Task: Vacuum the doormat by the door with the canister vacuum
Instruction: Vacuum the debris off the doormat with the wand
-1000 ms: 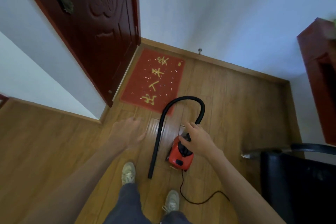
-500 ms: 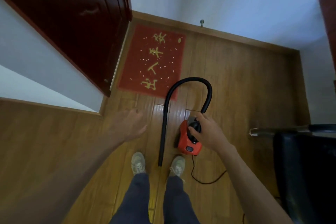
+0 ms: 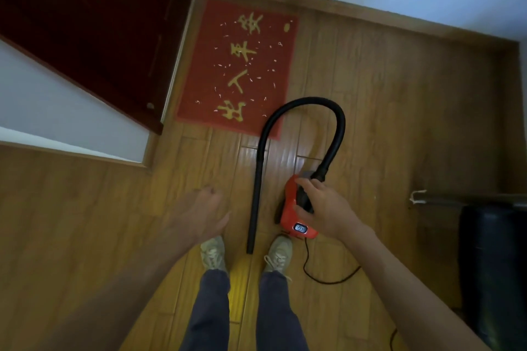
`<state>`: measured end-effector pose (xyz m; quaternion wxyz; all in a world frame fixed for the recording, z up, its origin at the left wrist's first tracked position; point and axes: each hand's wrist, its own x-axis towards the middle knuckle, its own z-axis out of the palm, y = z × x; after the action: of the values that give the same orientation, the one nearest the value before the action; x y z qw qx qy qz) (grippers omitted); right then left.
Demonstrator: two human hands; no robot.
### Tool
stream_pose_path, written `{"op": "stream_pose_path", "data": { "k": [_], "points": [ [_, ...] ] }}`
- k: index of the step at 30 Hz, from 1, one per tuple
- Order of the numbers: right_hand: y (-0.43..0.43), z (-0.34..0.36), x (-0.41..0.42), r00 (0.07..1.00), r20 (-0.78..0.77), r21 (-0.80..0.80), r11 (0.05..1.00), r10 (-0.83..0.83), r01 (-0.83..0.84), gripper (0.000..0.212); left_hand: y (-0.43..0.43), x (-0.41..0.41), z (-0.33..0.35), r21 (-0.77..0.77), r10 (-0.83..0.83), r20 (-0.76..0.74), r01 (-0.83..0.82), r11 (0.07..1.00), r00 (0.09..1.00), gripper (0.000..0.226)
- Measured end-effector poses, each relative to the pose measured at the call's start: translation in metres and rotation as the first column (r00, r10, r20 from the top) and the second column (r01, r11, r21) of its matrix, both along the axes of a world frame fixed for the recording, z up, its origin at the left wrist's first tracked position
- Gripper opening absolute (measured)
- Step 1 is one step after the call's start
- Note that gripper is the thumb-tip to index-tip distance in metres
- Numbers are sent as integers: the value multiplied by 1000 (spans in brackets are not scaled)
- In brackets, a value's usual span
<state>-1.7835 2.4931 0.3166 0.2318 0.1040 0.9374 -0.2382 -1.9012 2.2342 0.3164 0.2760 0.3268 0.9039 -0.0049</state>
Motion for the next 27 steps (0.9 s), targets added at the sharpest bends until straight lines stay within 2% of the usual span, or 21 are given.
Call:
{"op": "stream_pose_path", "data": {
  "k": [8,14,19,27],
  "points": [
    [17,-54,4,999,33,-50,999,22,-20,51,29,14,-38,-82,-37,25,39,996,999,50],
    [33,-74,5,999,25,-72,997,22,-20,54,60,2,-46,-62,-57,31,59,996,998,48],
    [46,-87,1,996,59,-88,994,-62,67,55,93,-23,-55,-20,-85,41,86,996,996,45],
    [42,-101,-36,947,121,-48,951,-298,306,57,137,-104,-71,-12,-322,121,326,945,939,42]
  ]
}}
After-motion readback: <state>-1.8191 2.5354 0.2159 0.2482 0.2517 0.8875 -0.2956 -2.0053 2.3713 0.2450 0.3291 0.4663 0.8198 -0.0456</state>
